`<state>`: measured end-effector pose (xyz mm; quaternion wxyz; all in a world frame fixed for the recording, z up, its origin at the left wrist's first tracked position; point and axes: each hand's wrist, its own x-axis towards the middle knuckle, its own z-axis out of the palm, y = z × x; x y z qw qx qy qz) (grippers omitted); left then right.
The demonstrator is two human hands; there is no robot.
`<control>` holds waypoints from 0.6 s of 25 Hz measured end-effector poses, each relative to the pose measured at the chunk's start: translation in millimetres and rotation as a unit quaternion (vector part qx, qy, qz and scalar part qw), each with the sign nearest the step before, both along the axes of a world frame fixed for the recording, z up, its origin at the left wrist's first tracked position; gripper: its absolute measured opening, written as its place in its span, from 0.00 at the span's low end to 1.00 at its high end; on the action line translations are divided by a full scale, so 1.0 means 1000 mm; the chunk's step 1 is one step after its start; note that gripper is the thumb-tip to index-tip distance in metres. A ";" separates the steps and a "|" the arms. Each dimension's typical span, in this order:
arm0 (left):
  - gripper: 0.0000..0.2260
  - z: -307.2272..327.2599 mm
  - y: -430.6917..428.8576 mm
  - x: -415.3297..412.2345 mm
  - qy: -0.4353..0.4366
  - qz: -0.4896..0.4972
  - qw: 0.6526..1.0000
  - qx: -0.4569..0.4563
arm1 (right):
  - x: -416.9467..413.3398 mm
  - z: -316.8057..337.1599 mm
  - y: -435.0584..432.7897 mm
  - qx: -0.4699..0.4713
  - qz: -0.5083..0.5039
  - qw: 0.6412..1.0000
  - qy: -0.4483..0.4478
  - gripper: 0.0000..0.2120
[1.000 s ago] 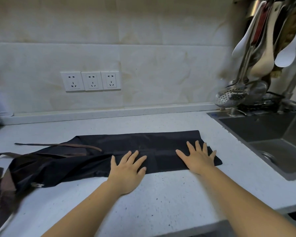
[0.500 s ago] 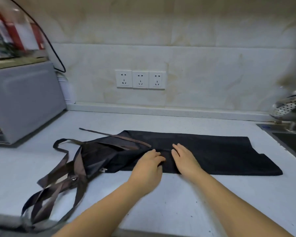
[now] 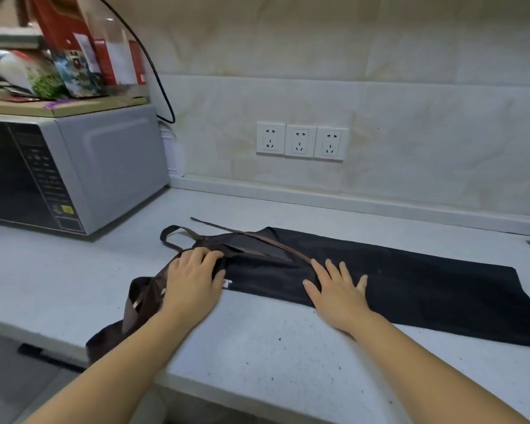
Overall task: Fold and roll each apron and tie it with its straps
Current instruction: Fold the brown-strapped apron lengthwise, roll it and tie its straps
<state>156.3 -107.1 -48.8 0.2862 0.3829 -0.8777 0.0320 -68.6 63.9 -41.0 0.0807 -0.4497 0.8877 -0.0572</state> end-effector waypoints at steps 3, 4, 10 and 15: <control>0.15 -0.001 -0.027 0.014 -0.018 0.020 0.999 0.023 | -0.001 0.001 0.000 0.010 0.006 1.000 -0.001 0.30; 0.16 0.002 -0.033 0.016 -0.020 0.016 0.999 0.040 | -0.001 0.002 0.001 0.012 0.010 1.000 -0.002 0.30; 0.23 0.018 -0.063 0.023 -0.167 -0.008 0.976 0.136 | -0.009 -0.001 0.012 0.006 0.021 1.000 -0.004 0.32; 0.23 0.046 -0.068 0.017 -0.246 0.047 0.949 0.192 | -0.008 0.000 0.009 0.028 0.021 0.999 -0.003 0.32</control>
